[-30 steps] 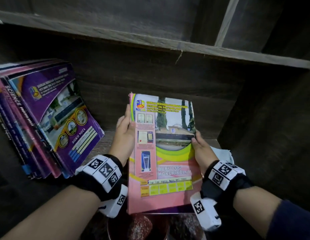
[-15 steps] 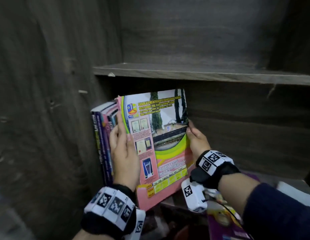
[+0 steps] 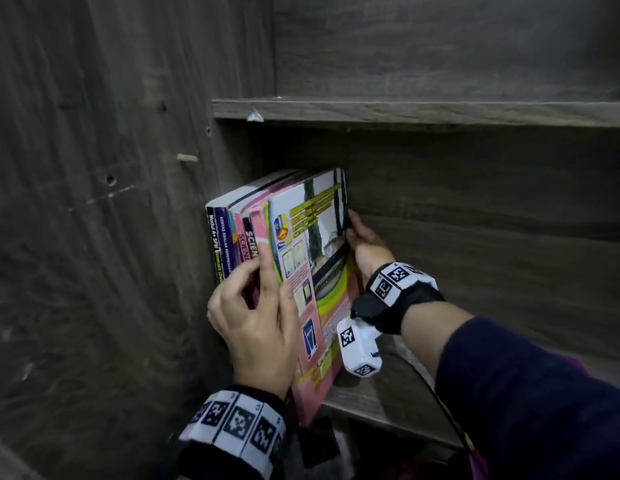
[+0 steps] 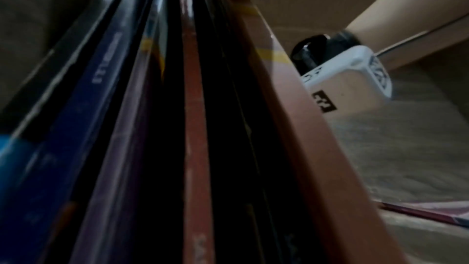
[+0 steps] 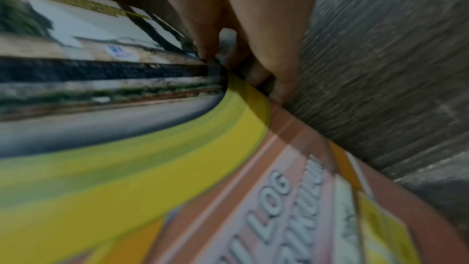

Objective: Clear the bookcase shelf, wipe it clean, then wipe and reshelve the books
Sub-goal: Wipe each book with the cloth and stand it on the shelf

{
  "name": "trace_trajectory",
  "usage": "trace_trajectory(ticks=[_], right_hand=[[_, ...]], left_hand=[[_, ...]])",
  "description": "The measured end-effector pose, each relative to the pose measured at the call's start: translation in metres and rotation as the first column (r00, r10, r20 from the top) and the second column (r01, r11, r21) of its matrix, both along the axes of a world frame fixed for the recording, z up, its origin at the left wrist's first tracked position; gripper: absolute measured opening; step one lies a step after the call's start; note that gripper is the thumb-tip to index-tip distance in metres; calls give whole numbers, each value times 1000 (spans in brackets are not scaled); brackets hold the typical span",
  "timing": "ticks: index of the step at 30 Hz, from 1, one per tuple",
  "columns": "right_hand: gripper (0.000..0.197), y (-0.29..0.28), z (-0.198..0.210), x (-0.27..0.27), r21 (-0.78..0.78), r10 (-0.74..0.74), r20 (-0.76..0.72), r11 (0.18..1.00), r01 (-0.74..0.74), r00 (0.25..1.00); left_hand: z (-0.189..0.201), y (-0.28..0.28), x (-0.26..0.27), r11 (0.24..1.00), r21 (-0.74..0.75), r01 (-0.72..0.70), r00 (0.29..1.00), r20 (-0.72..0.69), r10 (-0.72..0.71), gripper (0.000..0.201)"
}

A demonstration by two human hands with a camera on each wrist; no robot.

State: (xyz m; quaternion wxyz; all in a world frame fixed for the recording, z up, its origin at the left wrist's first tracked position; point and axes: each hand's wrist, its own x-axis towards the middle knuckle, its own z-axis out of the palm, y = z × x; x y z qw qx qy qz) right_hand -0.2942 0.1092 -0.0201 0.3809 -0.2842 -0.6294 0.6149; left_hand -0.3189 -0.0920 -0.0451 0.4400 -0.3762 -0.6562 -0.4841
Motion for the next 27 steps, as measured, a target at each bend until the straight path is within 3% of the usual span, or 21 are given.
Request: trace_trajectory(ticks=[3, 7, 15, 18, 21, 24, 27], right_hand=[[57, -4, 5, 5, 119, 68, 163, 989, -89, 984], [62, -7, 6, 16, 216, 22, 316, 972, -95, 948], [55, -12, 9, 45, 186, -82, 229, 982, 39, 970], [47, -15, 6, 76, 59, -143, 175, 989, 135, 974], [39, -13, -9, 128, 95, -189, 233, 981, 171, 954], [32, -11, -25, 204, 218, -282, 371, 953, 212, 885], [24, -7, -34, 290, 332, -436, 532, 896, 295, 726]], left_hand=[[-6, 3, -3, 1000, 10, 22, 999, 40, -22, 51], [-12, 6, -4, 1000, -11, 6, 999, 42, -6, 53], [-14, 4, 2, 999, -22, -38, 997, 64, 39, 53], [-14, 0, 10, 998, -45, -33, 995, 96, 37, 57], [-13, -5, 21, 996, -79, -35, 992, 116, 44, 66], [-3, -10, 41, 997, -56, -46, 988, 143, 54, 69], [13, -10, 77, 987, -56, 150, 987, 57, -147, 52]])
